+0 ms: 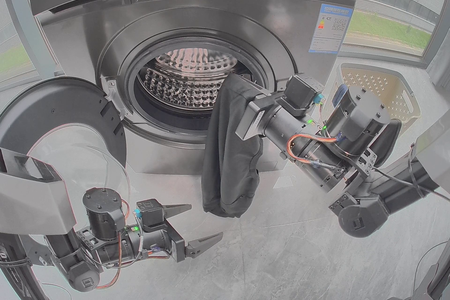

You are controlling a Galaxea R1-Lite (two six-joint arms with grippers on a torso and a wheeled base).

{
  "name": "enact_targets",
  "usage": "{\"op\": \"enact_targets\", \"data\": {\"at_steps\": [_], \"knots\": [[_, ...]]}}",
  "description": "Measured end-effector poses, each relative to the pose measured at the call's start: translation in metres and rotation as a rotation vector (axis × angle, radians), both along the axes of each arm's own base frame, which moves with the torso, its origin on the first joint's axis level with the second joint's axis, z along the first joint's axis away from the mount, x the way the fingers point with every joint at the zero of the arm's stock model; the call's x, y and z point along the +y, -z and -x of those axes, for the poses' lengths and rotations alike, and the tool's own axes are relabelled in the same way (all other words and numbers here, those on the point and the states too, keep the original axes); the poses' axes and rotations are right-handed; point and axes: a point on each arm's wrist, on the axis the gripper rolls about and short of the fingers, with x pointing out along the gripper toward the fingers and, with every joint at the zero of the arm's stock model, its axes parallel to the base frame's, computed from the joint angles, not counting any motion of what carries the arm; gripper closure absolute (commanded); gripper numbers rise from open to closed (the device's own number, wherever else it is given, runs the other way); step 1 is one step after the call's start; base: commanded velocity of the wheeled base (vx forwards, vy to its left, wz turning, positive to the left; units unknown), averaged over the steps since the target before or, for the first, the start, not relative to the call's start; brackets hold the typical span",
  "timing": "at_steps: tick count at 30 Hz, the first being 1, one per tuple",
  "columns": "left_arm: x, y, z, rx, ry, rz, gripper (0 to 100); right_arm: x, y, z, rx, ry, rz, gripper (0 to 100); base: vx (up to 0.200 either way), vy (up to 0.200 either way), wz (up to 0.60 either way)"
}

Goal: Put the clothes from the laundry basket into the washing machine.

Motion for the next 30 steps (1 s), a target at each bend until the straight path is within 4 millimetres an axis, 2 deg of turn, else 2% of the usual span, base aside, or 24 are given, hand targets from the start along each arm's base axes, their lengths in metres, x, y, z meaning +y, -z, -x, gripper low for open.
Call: {"op": "enact_targets", "data": {"at_steps": [7,15,30], "knots": [[-0.011,0.009,-0.006,0.013,0.020,-0.006,0,0.006,-0.002,-0.005,-0.014,0.000,-0.014,100,0.000,0.000,0.00],[-0.023,0.021,-0.023,0.019,0.014,-0.001,0,0.014,-0.010,-0.010,-0.042,-0.007,-0.043,100,0.000,0.000,0.00],[-0.048,0.045,-0.079,-0.052,-0.088,0.032,0,0.019,-0.004,-0.011,-0.032,-0.016,-0.042,100,0.000,0.000,0.00]]}}
